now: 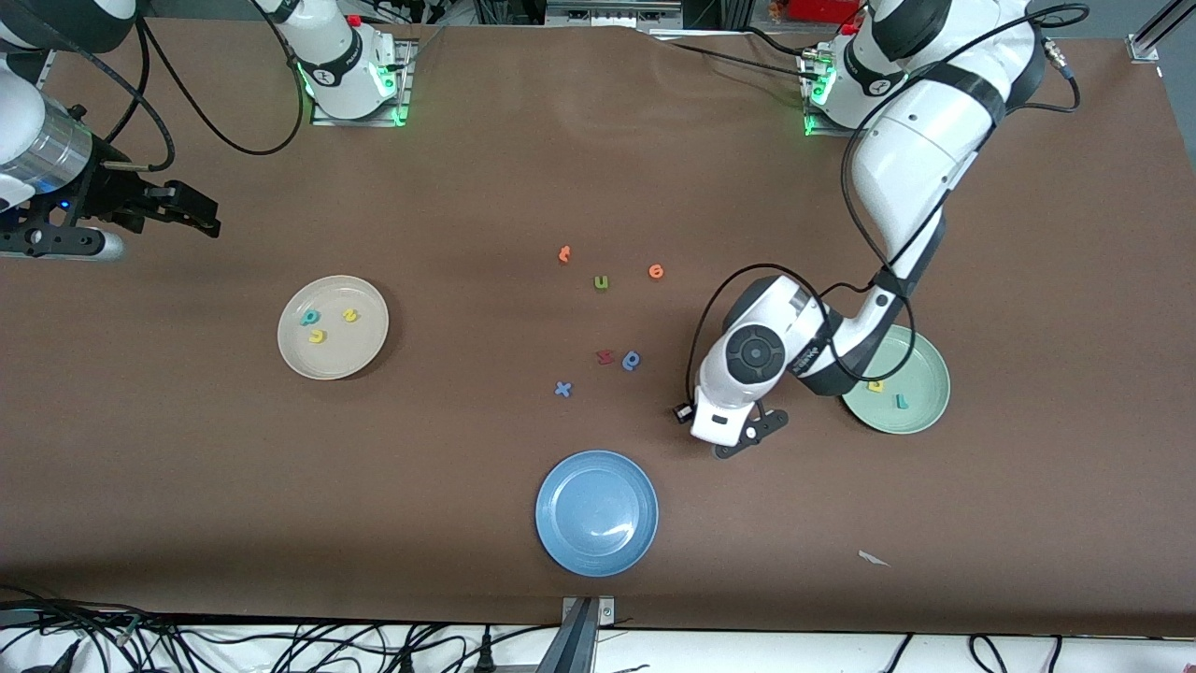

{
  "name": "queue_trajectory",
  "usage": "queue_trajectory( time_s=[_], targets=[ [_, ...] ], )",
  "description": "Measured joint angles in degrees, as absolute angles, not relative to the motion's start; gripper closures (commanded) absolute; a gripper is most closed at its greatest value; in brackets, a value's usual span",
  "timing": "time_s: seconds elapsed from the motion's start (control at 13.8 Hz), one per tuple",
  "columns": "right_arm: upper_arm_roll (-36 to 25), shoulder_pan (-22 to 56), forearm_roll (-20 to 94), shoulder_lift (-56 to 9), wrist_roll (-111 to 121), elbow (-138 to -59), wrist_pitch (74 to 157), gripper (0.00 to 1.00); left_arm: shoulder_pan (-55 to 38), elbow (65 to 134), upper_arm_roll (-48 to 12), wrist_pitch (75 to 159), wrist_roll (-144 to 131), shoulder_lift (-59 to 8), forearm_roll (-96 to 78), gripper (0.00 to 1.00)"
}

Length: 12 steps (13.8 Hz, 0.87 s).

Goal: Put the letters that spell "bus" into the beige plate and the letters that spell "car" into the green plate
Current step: 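Lower the cyan c onto the green plate and open the left gripper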

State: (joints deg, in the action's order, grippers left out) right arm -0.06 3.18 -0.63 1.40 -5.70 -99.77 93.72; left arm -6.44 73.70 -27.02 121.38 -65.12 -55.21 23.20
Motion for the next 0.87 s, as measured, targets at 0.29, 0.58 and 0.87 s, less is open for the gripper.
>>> queue_trajectory(
  time_s=[0.29,0.58,0.87],
  targets=[
    [-0.04,3.18,-0.63,1.39,-5.7,-99.58,93.95,0.0,-0.4,73.39,-27.65,108.45,-48.2,-50.03,23.2,0.89],
    [-0.04,3.17,-0.63,1.37,-5.7,-99.59,93.9,0.0,7.96,78.29,-27.65,105.61,-31.03,-46.26,23.64,0.92],
    [-0.04,3.16,-0.62,1.35,-5.7,-99.58,93.9,0.0,16.24,92.67,-27.72,119.75,-22.4,-40.11,23.76,0.69]
  ],
)
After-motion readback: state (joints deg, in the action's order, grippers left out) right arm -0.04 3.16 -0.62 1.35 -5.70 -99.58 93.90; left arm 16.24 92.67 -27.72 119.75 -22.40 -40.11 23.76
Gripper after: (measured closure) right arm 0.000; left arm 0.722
